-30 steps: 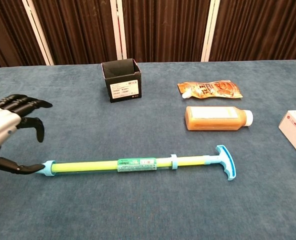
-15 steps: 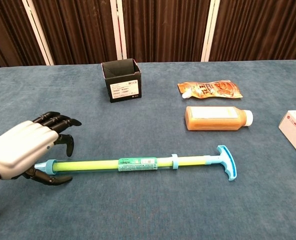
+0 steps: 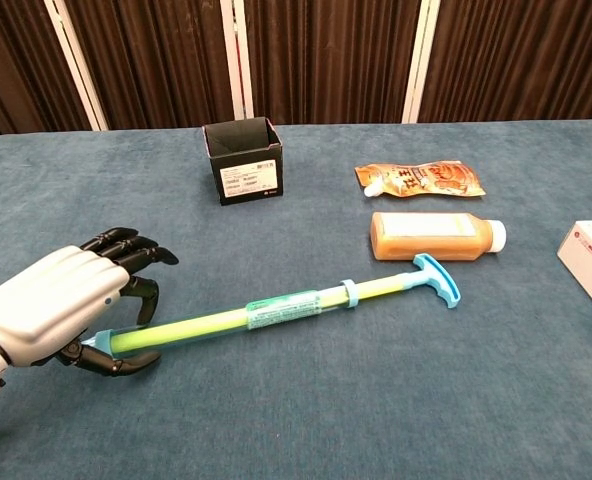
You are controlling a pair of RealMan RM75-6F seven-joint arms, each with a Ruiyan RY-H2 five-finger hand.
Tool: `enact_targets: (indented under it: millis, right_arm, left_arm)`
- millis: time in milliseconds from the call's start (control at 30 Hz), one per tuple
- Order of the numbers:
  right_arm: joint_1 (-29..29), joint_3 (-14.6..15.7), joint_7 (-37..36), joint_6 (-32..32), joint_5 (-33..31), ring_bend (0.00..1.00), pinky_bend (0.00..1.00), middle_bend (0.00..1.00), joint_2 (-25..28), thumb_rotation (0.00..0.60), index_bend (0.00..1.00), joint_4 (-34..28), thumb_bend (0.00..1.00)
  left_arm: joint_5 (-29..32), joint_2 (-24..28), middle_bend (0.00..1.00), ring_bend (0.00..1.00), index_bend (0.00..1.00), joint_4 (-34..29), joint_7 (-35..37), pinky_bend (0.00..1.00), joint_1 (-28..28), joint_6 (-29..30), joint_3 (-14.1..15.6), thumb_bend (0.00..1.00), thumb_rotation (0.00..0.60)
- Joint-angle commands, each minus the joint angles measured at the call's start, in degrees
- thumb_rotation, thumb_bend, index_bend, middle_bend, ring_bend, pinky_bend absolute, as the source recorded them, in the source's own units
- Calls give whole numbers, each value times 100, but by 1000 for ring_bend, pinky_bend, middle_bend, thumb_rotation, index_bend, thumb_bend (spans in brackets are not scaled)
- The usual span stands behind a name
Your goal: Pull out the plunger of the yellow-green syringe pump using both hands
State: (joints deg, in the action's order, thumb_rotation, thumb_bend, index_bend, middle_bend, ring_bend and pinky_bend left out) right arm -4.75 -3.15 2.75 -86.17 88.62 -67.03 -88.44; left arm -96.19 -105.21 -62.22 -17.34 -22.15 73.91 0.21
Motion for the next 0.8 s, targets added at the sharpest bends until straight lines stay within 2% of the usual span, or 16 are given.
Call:
enact_targets:
  millis: [33, 167, 367, 600, 800]
  right_arm:
    - [-38, 45, 135, 111, -2, 0, 21, 0, -58, 600, 30, 3, 0]
    - [-90, 144, 363, 247, 89, 0, 21, 0, -165, 600, 38, -13, 0]
    - [-116, 237, 525, 324, 188, 0, 21, 0, -251, 600, 57, -48, 0]
    - [-247, 378, 231, 471, 488, 0, 20, 0, -376, 600, 153, -152, 3]
    - [-367, 379, -99, 459, 708, 0, 21, 0, -665, 600, 210, -106, 22]
  left_arm:
    - [-68, -9, 238, 152, 667, -42, 92, 82, -11, 92, 38, 500, 600]
    - [-198, -58, 322, 215, 685, -20, 172, 107, -34, 259, 82, 509, 600]
    - [-473, -104, 359, 251, 699, -1, 294, 107, -24, 634, 191, 509, 600]
    - [-970, -53, 412, 290, 707, -84, 415, 107, -26, 1328, 290, 501, 600]
    - [-1236, -56, 548, 387, 715, -50, 759, 139, -99, 1645, 343, 500, 600]
